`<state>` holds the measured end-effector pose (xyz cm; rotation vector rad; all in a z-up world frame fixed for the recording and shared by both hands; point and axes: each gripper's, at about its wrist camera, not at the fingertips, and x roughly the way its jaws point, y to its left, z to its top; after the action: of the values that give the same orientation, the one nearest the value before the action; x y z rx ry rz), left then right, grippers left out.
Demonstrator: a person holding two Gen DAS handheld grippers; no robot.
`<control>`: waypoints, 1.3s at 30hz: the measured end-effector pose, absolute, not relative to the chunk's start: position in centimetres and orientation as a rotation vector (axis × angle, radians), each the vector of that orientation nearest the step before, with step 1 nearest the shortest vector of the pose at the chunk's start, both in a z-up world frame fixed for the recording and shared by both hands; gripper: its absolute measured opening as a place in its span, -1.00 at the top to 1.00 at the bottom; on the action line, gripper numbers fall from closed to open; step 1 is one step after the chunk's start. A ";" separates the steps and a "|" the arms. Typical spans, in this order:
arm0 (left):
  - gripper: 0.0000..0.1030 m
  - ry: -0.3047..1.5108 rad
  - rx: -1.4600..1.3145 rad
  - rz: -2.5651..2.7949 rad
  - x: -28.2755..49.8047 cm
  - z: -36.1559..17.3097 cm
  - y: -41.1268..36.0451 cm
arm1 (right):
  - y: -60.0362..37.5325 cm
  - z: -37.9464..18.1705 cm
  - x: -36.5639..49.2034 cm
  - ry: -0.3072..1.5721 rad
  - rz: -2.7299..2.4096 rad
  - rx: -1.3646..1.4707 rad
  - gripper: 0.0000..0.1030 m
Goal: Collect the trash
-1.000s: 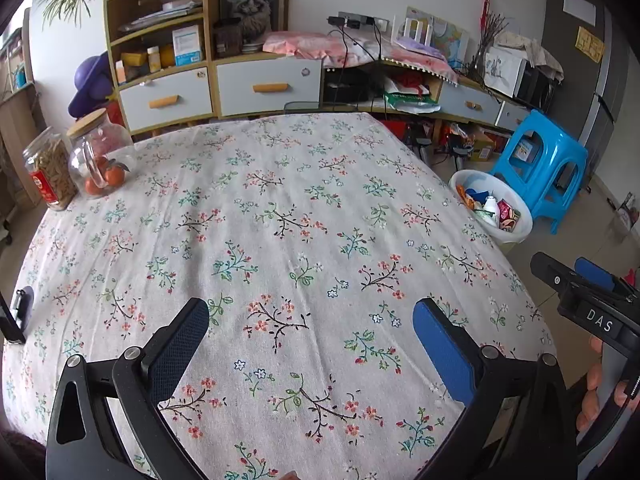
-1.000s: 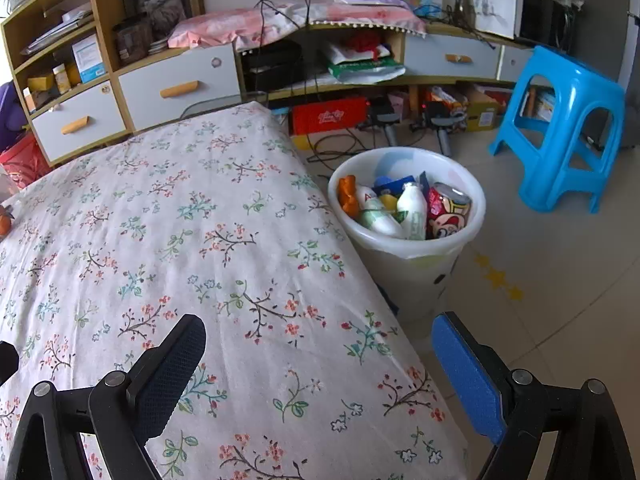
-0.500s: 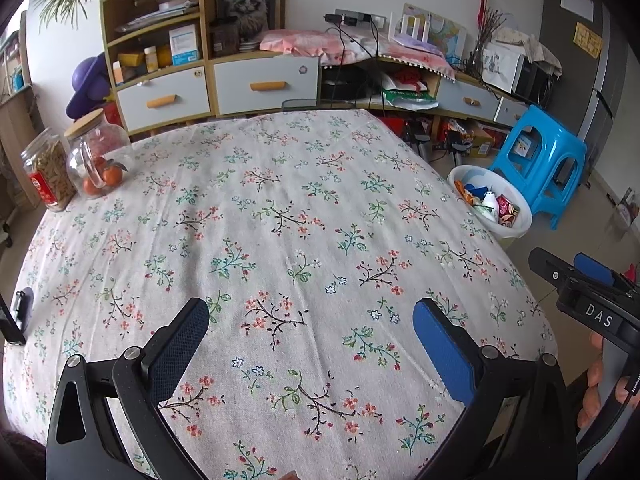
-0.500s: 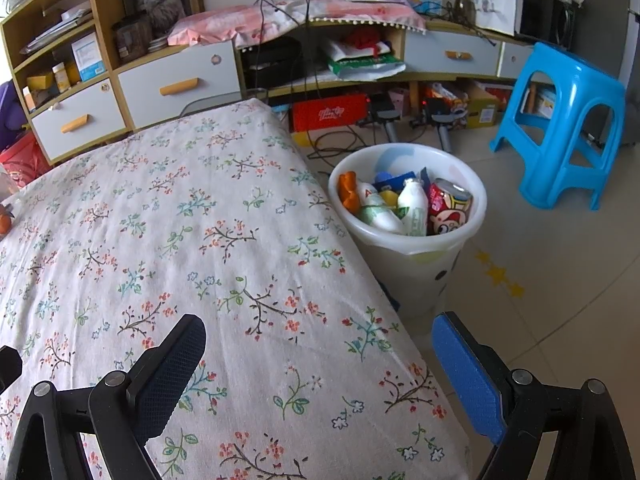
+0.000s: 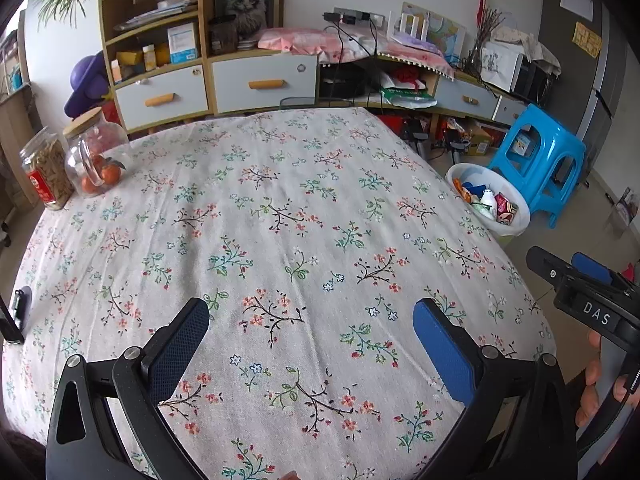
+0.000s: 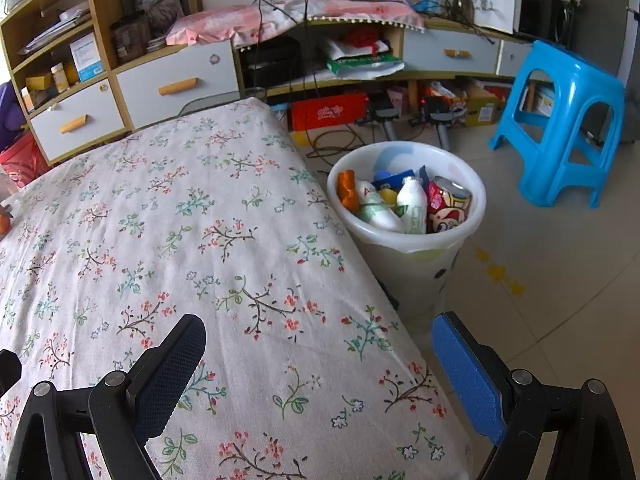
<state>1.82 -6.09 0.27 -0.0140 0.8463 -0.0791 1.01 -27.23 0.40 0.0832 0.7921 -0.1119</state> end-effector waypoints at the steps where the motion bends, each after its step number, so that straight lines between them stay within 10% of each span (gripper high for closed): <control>1: -1.00 0.846 -0.014 -0.080 1.8 0.3 -6.1 | -27.2 0.4 1.0 0.792 -0.112 0.082 -0.84; 39: -1.00 0.857 -0.013 -0.091 1.7 0.0 -5.8 | -26.9 0.1 1.2 0.797 -0.118 0.092 -0.84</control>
<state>1.72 -5.85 -0.01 -0.0134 0.8573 -0.0914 1.22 -26.86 0.08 0.0917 0.7970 -0.1175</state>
